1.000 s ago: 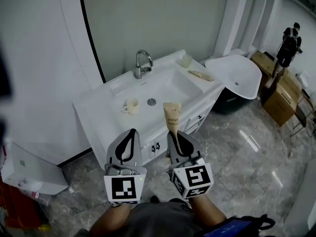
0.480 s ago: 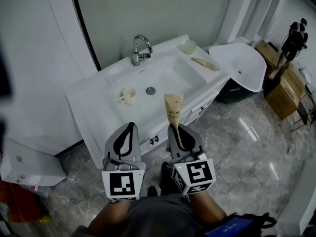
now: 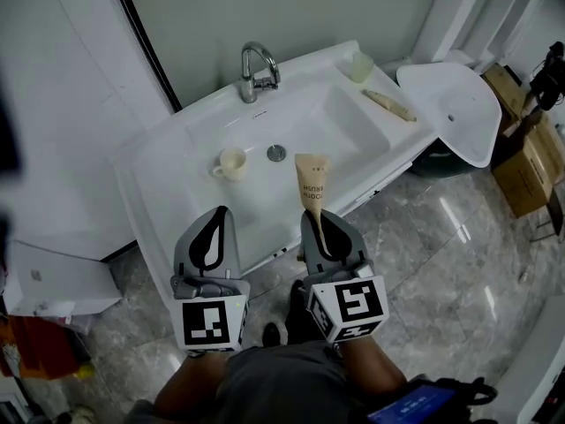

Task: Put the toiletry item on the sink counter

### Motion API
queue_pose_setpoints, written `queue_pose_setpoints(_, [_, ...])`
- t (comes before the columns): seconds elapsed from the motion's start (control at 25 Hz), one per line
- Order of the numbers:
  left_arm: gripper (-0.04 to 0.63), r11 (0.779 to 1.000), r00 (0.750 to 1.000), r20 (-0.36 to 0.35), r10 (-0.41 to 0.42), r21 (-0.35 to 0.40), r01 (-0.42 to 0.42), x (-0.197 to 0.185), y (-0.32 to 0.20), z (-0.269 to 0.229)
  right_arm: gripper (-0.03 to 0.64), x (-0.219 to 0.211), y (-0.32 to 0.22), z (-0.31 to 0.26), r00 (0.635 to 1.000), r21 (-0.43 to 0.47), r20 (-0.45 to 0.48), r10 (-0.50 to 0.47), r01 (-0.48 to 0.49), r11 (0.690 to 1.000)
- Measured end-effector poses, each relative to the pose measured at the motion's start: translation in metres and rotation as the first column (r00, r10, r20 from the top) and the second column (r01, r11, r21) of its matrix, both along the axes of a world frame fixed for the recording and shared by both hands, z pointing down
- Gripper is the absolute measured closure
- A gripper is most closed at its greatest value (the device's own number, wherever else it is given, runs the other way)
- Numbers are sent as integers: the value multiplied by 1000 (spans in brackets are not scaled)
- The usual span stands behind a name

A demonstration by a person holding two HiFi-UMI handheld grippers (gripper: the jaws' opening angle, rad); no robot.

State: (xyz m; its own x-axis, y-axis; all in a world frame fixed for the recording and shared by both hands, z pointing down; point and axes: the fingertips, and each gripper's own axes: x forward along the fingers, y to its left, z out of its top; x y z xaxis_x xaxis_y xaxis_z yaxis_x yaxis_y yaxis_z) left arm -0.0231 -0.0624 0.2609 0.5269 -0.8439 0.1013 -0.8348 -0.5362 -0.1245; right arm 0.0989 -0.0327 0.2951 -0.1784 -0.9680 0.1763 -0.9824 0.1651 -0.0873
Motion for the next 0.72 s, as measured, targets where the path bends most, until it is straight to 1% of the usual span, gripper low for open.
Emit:
queue_pose_setpoints(0.16, [583,999,1000,0,-21,29,21,14,-21,-13,578,12,-25,-9,1000,14,0,-26,26,1000])
queue_pose_setpoints(0.36, [583,996,998,-4,-68,56,68,25,-42,-29,578,26,-54,-24,998,42,-4,-66,66,997])
queue_pose_setpoints(0.56, [581,990,992,-18,-123,66,124,32,-69,-38,578,34,-88,-34,993,53,-7,-119,119,991])
queue_pose_setpoints(0.72, [583,983,988,-17,-154,102,154,31,-65,-43,578,35,-93,-40,989,91,-12,-147,148,985])
